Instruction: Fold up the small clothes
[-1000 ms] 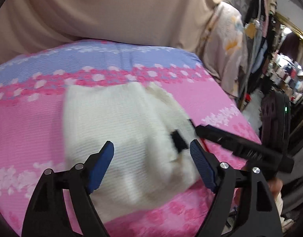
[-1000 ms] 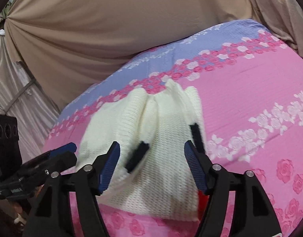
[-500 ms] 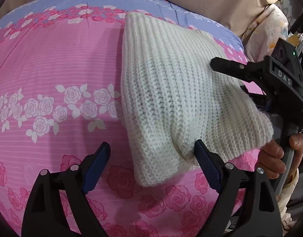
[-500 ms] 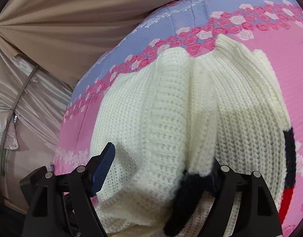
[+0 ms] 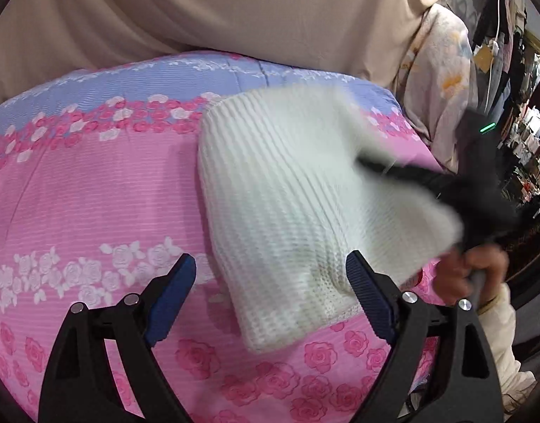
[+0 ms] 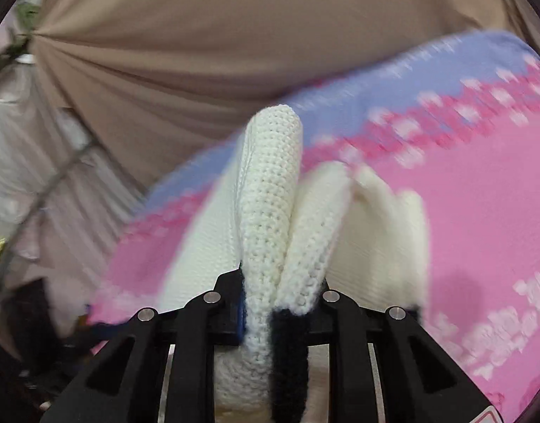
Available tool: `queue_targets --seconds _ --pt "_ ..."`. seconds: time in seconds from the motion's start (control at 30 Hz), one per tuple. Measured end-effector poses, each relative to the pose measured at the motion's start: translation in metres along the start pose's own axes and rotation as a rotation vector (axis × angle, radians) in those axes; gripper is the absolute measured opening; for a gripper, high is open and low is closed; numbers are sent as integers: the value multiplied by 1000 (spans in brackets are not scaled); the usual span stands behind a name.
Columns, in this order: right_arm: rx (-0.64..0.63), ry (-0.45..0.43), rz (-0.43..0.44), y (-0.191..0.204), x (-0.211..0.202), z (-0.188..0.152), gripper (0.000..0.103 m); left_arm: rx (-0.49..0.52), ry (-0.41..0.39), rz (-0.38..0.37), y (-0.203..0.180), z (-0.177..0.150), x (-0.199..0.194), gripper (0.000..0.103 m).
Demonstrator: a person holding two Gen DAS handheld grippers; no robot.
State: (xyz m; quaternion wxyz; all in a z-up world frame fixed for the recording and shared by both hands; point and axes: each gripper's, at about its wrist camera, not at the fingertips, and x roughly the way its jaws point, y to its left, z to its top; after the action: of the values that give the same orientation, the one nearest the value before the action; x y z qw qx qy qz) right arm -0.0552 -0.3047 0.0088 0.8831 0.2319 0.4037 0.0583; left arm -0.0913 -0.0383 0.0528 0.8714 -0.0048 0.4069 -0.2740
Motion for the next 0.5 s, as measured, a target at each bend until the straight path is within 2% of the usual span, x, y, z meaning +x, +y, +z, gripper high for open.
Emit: queue_targets --seconds 0.03,0.07,0.1,0.13,0.2,0.27,0.33,0.43,0.5 --pt "15 -38 48 -5 -5 -6 19 3 11 -1 -2 1 6 85" --pt "30 -39 85 -5 -10 -7 20 5 20 1 -5 1 12 85" --pt "43 -46 92 -3 -18 -7 23 6 30 5 -6 3 20 85" --pt "38 -63 79 1 -25 -6 28 4 39 8 -6 4 24 85" --pt "1 -91 28 11 -40 -9 30 -2 49 7 -7 5 29 85" --pt "-20 -107 1 18 -52 -15 39 3 48 17 -8 5 31 85" --pt "-48 -119 -3 23 -65 -24 57 12 45 34 -7 4 32 85" --pt "-69 -95 10 23 -75 -43 60 27 56 69 -7 0 39 85" --pt "-80 -63 31 24 -76 -56 60 26 88 63 -6 -4 48 85"
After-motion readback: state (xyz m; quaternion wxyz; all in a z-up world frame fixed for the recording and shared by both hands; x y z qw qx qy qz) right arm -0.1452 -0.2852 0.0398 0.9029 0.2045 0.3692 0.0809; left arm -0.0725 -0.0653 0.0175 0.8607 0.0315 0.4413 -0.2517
